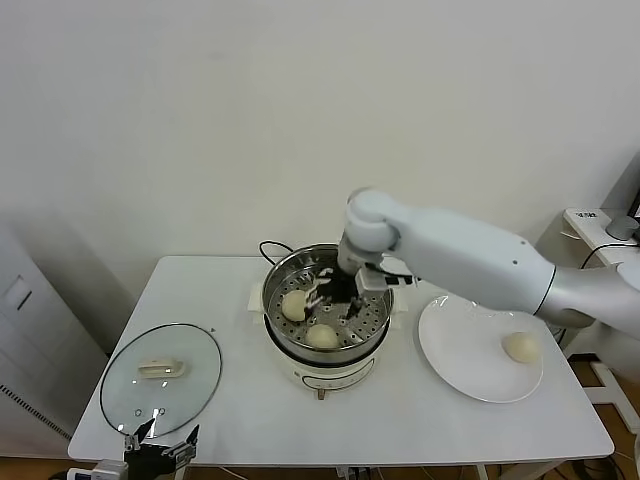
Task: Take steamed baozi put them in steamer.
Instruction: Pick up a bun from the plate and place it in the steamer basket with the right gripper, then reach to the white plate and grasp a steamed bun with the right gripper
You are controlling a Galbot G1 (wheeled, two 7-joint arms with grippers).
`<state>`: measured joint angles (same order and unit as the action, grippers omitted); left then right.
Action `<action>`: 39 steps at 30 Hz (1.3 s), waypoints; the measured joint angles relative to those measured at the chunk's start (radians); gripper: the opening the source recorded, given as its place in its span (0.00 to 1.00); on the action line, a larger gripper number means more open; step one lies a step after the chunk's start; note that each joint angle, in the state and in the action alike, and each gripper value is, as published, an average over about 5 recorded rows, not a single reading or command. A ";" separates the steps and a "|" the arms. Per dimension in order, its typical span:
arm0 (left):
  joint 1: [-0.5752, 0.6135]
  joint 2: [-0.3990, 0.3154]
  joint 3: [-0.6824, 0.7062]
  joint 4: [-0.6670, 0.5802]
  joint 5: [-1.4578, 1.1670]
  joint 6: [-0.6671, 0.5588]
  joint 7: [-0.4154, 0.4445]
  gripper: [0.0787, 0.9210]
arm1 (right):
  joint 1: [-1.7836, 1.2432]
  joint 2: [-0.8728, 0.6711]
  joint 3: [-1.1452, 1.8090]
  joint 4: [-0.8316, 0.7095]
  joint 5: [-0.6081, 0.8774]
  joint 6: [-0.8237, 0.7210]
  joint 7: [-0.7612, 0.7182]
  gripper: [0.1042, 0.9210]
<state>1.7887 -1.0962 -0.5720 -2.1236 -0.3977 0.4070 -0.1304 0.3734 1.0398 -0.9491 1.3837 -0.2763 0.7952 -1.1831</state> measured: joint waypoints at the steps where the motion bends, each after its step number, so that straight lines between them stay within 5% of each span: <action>1: -0.001 0.000 0.000 -0.001 0.000 0.001 0.000 0.88 | 0.014 -0.012 -0.002 -0.009 0.013 -0.020 0.003 0.88; 15: -0.002 0.005 0.003 -0.014 -0.003 0.004 0.001 0.88 | 0.135 -0.260 -0.065 -0.149 0.213 -0.368 -0.059 0.88; 39: 0.003 -0.003 -0.011 -0.025 -0.006 0.007 0.000 0.88 | -0.210 -0.391 0.203 -0.467 0.119 -0.444 -0.132 0.88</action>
<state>1.7917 -1.0997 -0.5834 -2.1485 -0.4039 0.4137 -0.1300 0.1639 0.6484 -0.7460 0.9167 -0.1569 0.3509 -1.3148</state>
